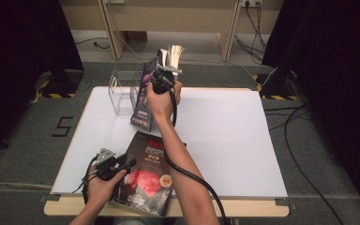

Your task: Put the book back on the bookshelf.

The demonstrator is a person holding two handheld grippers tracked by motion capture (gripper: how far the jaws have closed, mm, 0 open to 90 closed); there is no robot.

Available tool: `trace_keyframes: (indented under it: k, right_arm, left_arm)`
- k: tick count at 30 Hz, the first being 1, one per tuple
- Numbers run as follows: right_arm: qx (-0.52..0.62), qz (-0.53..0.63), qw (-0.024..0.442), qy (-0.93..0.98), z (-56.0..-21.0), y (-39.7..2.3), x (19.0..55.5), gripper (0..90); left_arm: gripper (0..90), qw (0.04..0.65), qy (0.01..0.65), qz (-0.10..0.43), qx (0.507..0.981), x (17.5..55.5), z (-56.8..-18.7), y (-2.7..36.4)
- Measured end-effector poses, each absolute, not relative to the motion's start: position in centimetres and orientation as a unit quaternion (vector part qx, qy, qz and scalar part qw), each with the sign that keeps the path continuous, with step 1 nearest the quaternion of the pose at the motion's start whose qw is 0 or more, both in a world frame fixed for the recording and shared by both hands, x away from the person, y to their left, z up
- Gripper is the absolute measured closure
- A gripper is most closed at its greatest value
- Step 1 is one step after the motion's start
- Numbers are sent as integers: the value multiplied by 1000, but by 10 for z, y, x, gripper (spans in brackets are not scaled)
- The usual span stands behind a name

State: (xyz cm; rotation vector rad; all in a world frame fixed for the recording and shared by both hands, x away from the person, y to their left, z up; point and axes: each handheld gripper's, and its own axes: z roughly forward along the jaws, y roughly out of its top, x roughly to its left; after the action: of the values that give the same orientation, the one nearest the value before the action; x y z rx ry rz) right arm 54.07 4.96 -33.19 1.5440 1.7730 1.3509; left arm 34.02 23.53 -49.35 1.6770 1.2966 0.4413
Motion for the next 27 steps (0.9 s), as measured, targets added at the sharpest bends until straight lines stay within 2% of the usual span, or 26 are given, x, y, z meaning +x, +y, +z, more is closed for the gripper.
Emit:
trace_keyframes:
  k: [15, 20, 27]
  right_arm:
    - [542, 497, 177, 654, -327, 45, 534, 845]
    - [524, 521, 184, 648, -320, 46, 530, 847]
    - [511, 556, 220, 618, -312, 49, 528, 847]
  left_arm:
    - [489, 469, 531, 180, 683, 340, -494, 236]
    - [489, 469, 530, 180, 683, 340, -493, 236]
    - [489, 469, 528, 179, 684, 340, -493, 236]
